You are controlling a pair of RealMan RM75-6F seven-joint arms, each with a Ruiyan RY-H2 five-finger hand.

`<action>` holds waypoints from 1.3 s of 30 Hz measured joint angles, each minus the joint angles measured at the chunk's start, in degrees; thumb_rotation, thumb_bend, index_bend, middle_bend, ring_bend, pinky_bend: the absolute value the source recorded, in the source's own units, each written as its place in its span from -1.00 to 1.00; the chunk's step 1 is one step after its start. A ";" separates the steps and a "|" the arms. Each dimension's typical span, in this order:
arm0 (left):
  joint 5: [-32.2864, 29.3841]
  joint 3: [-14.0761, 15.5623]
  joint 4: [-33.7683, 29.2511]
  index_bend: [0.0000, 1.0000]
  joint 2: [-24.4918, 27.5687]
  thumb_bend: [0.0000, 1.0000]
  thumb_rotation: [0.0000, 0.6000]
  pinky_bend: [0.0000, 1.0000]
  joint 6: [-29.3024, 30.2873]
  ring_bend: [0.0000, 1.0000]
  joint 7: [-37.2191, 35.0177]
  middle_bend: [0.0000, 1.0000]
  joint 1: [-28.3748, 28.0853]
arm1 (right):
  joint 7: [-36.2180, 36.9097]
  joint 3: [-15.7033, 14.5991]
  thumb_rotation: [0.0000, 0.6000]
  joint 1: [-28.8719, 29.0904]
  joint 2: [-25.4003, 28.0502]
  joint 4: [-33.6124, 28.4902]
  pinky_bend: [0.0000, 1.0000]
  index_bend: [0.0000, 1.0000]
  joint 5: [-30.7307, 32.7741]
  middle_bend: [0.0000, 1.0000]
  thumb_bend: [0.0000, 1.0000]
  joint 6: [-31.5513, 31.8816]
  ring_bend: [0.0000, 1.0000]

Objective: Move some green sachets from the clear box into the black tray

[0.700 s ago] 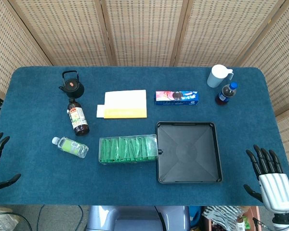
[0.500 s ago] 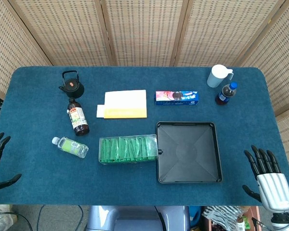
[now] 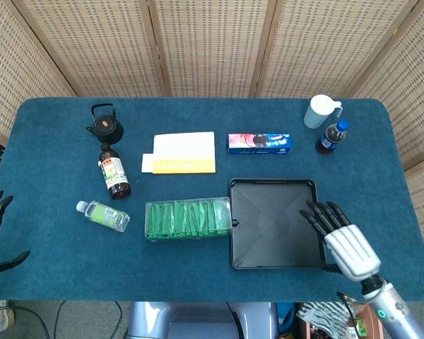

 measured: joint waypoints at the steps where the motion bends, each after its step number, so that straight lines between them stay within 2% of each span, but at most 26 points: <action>1: -0.45 -0.13 0.13 -1.00 -0.24 -0.76 1.00 -1.00 -0.35 -1.00 0.29 -1.00 -0.16 | 0.51 1.10 1.00 2.66 0.04 -0.99 -1.00 -0.92 0.68 -1.00 -0.98 -3.10 -1.00; 3: -1.54 -0.50 0.41 -1.00 -0.83 -0.76 1.00 -1.00 -1.11 -1.00 1.01 -1.00 -0.55 | 0.80 3.00 1.00 6.90 -0.55 -2.17 -1.00 -0.87 2.62 -1.00 -0.95 -8.18 -1.00; 7: -2.75 -0.97 0.68 -1.00 -1.24 -0.76 1.00 -1.00 -1.94 -1.00 1.28 -1.00 -1.03 | -0.77 7.21 1.00 16.13 -4.44 -3.66 -1.00 -0.85 11.60 -1.00 -0.82 -18.42 -1.00; 13: -4.05 -1.52 0.93 -1.00 -1.01 -0.76 1.00 -1.00 -2.32 -1.00 0.09 -1.00 -1.23 | -9.14 10.81 1.00 26.96 -14.92 -2.25 -1.00 -0.82 26.87 -1.00 -0.66 -24.38 -1.00; 19: -4.67 -1.81 1.31 -1.00 -0.54 -0.76 1.00 -1.00 -2.68 -1.00 -1.25 -1.00 -1.38 | -19.64 11.95 1.00 35.62 -26.08 2.57 -1.00 -0.78 40.86 -1.00 -0.58 -24.14 -1.00; 25: -5.02 -1.78 1.36 -1.00 -0.48 -0.76 1.00 -1.00 -3.32 -1.00 -1.32 -1.00 -1.67 | -27.44 11.89 1.00 42.45 -32.94 6.42 -1.00 -0.74 50.58 -1.00 -0.55 -20.79 -1.00; 30: -4.99 -1.60 1.41 -1.00 -0.60 -0.76 1.00 -1.00 -3.67 -1.00 -1.12 -1.00 -1.80 | -29.39 11.77 1.00 44.80 -35.32 7.95 -1.00 -0.70 53.75 -1.00 -0.44 -18.41 -1.00; 39: -5.27 -1.51 1.44 -1.00 -0.67 -0.76 1.00 -1.00 -4.28 -1.00 -1.19 -1.00 -2.08 | -32.50 12.11 1.00 47.56 -37.18 9.81 -1.00 -0.69 59.01 -1.00 -0.42 -15.26 -1.00</action>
